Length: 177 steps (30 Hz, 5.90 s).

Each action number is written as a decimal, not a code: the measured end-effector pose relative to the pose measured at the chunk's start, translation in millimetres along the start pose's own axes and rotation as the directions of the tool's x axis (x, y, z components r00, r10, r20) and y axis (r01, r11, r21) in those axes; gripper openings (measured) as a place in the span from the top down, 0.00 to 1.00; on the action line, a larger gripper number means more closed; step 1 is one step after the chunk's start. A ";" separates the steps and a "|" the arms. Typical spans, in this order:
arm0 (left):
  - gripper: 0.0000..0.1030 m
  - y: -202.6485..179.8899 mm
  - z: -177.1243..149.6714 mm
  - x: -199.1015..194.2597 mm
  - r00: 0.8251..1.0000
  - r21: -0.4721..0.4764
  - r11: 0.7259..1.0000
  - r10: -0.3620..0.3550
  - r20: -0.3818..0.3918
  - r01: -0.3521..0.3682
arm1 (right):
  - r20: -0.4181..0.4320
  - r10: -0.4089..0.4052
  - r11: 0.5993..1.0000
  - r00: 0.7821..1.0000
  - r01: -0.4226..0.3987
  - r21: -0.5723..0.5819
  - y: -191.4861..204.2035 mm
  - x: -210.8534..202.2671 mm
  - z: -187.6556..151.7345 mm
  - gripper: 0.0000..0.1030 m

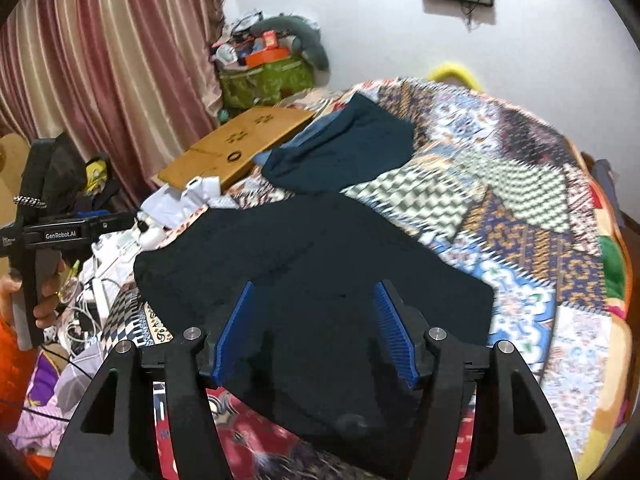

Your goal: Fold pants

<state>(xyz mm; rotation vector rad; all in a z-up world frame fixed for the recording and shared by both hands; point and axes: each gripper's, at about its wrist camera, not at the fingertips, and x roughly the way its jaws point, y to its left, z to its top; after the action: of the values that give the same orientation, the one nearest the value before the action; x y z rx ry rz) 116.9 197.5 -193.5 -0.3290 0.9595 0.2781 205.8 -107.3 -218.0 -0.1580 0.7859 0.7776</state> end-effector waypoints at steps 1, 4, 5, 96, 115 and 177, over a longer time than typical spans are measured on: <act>0.06 8.7 -3.9 7.4 0.999 -0.034 0.999 -0.005 -0.033 0.004 | -0.018 0.003 1.000 1.000 -0.003 -0.002 2.6 8.1 -1.5 0.43; 0.06 26.3 -16.7 24.3 0.993 -0.112 0.993 -0.052 -0.108 0.040 | -0.060 -0.010 1.000 0.998 0.009 -0.014 7.7 24.6 -7.0 0.43; 0.06 30.0 -21.5 28.6 0.989 -0.136 0.989 -0.077 -0.128 0.060 | -0.073 -0.014 1.000 0.997 0.013 -0.018 9.5 28.4 -9.3 0.43; 0.06 -309.2 37.8 -35.3 0.931 0.629 0.728 -0.364 0.017 0.273 | -0.105 -0.121 0.931 0.987 0.150 0.333 -102.6 -57.9 -110.7 0.42; 0.01 -265.5 85.6 197.7 0.974 0.670 0.741 0.181 -0.138 -0.043 | -0.103 -0.163 0.909 0.981 0.190 0.371 -103.7 -81.0 -120.0 0.41; 0.50 -220.5 59.8 135.9 0.968 0.477 0.848 -0.151 -0.199 0.230 | -0.181 -0.044 0.988 0.983 0.070 0.141 -147.9 66.7 -2.5 0.85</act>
<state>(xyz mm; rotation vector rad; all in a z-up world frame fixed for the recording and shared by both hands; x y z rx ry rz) 318.3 30.8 -242.0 0.0333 1.1051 -0.1865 335.2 -176.3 -287.5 -0.1180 1.0004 0.6545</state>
